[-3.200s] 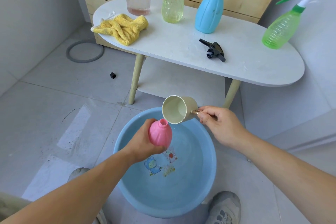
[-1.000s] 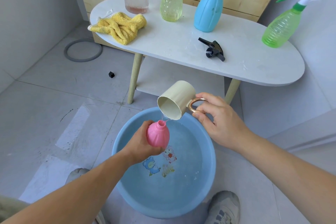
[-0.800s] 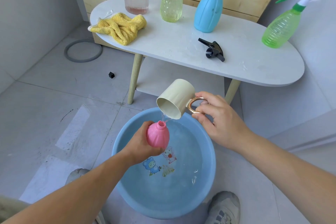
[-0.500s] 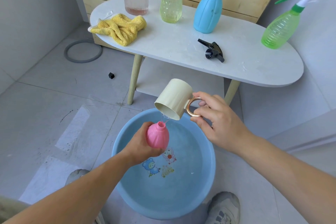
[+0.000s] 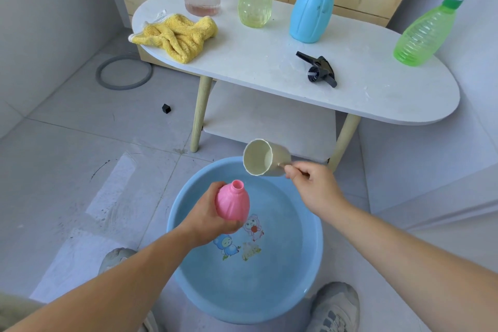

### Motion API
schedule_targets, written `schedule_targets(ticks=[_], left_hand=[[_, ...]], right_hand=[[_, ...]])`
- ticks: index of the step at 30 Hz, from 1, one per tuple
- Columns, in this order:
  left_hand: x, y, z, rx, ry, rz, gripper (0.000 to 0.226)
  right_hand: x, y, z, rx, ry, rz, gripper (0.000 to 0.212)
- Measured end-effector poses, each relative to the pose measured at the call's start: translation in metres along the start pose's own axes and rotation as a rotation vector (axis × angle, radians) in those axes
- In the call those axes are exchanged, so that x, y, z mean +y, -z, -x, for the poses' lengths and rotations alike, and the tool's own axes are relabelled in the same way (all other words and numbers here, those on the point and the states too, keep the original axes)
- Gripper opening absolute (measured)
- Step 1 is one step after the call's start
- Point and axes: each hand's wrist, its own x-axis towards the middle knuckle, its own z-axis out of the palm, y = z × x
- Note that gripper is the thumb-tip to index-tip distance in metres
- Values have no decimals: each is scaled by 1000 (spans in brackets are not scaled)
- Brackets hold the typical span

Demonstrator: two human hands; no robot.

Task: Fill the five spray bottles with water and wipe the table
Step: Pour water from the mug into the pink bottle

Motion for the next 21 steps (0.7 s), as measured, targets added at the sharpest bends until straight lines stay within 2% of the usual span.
schedule_targets(ticks=[3, 6, 11, 15, 21], left_hand=[[-10, 2, 0, 2, 25, 1, 82], [-17, 3, 0, 14, 48, 28, 81], [-26, 1, -1, 29, 64, 57, 79], [-26, -3, -6, 28, 62, 34, 79], [-26, -6, -12, 20, 58, 26, 78]], right_hand=[[38, -23, -10, -51, -207, -58, 34], [63, -45, -7, -101, -285, -2, 36], [86, -70, -8, -193, -255, 202, 46], [92, -76, -12, -240, -165, 225, 53], [99, -76, -19, -244, -137, 278, 55]])
